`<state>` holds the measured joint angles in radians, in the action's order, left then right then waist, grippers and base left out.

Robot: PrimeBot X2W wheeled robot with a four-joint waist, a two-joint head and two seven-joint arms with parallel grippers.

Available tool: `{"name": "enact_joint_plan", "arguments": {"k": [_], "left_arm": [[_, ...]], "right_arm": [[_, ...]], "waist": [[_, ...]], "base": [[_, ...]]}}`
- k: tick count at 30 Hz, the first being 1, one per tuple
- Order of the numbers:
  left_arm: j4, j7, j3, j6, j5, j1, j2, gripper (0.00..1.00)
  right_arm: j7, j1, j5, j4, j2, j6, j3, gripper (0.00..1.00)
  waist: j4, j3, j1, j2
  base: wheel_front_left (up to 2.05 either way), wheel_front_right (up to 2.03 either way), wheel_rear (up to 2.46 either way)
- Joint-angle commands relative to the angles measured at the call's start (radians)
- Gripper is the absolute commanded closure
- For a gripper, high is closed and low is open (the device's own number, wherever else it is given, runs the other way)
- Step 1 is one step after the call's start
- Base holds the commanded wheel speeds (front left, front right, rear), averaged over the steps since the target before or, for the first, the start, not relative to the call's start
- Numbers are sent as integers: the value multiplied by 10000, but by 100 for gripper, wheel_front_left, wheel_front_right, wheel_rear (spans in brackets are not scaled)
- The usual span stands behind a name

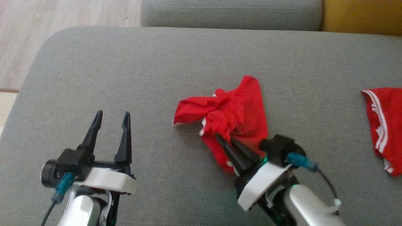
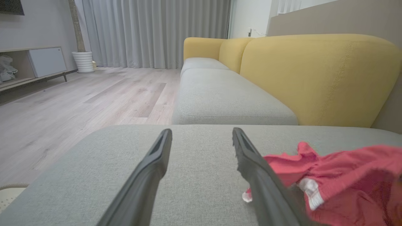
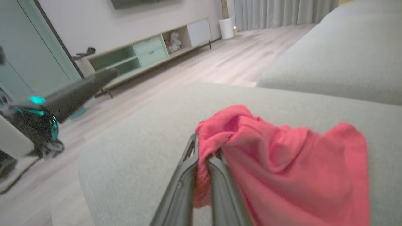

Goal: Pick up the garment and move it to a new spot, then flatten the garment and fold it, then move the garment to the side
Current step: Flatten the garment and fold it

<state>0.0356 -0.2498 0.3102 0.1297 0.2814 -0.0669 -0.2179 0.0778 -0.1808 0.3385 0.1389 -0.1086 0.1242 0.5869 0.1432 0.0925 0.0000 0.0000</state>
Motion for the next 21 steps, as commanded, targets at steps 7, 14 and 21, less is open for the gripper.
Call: {"name": "enact_joint_plan", "arguments": {"k": [7, 14, 21], "left_arm": [[-390, -119, -461, -60, -150, -225, -199, 0], [-374, -120, -438, -120, -142, -315, -209, 0], [-308, -120, -407, -161, -143, -411, -184, 0]], "right_arm": [[160, 220, 225, -1554, 210, 65, -1711, 100], [569, 1162, 242, -643, 312, 65, -4637, 100], [295, 612, 666, 1500, 381, 65, -5996, 0]], "waist": [[-585, -14, 0, 0], [-776, 187, 0, 0], [-787, 308, 0, 0]], "base": [[0, 0, 0], [0, 0, 0], [0, 0, 0]]}}
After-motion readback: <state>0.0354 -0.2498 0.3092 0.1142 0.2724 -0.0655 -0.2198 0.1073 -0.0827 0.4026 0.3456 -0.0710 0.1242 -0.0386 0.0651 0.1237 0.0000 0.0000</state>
